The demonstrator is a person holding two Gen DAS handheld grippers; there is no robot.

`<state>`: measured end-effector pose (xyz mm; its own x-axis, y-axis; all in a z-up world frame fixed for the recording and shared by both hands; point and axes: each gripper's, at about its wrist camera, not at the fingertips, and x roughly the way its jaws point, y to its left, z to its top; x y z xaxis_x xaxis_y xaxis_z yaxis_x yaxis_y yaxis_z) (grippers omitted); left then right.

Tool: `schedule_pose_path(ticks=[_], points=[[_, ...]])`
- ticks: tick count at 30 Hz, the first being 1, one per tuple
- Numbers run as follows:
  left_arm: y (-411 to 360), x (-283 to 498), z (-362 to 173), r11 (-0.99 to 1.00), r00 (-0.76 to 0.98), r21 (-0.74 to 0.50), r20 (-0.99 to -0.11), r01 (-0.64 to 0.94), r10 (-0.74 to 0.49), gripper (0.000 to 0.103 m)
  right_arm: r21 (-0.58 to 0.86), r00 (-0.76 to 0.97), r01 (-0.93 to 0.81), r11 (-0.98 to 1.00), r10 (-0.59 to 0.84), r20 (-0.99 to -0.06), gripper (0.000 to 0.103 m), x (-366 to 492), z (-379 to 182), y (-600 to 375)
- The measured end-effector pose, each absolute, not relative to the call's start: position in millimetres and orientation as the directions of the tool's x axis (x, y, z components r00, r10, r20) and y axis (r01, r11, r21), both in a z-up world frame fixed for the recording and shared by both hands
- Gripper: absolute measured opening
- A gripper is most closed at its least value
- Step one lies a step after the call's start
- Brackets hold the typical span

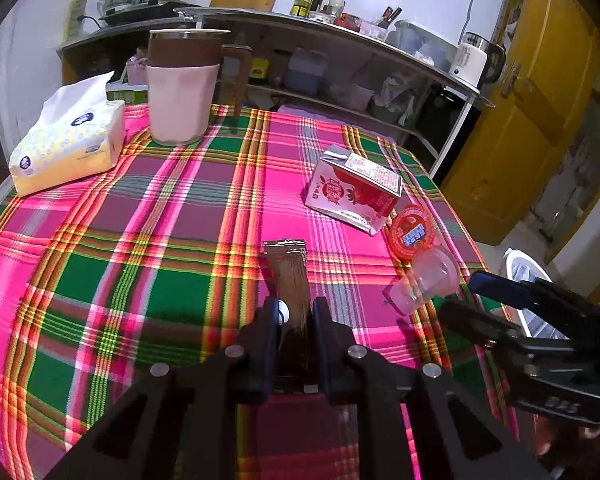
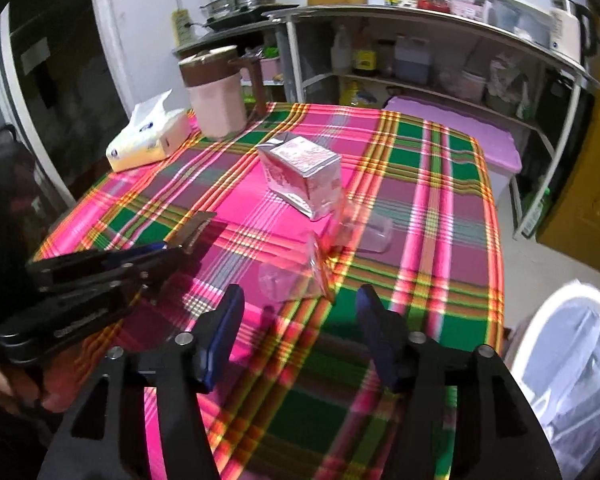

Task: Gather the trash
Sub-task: 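Grasp the brown strip wrapper with the left tool while the right tool reaches the clear cup, then grasp the clear plastic cup with the right tool while the left tool carries the strip toward the bin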

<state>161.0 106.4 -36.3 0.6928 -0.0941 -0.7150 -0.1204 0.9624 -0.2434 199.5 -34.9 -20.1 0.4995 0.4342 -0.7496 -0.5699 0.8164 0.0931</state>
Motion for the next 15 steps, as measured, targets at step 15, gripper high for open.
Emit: schedule_pose_path(ticks=[15], points=[[117.9, 159.4, -44.7, 0.953, 0.688, -0.275, -0.716, -0.123, -0.118, 0.017, -0.057, 0.532, -0.580, 0.812, 0.325, -0.782, 0.056, 211.9, -39.0, -7.8]])
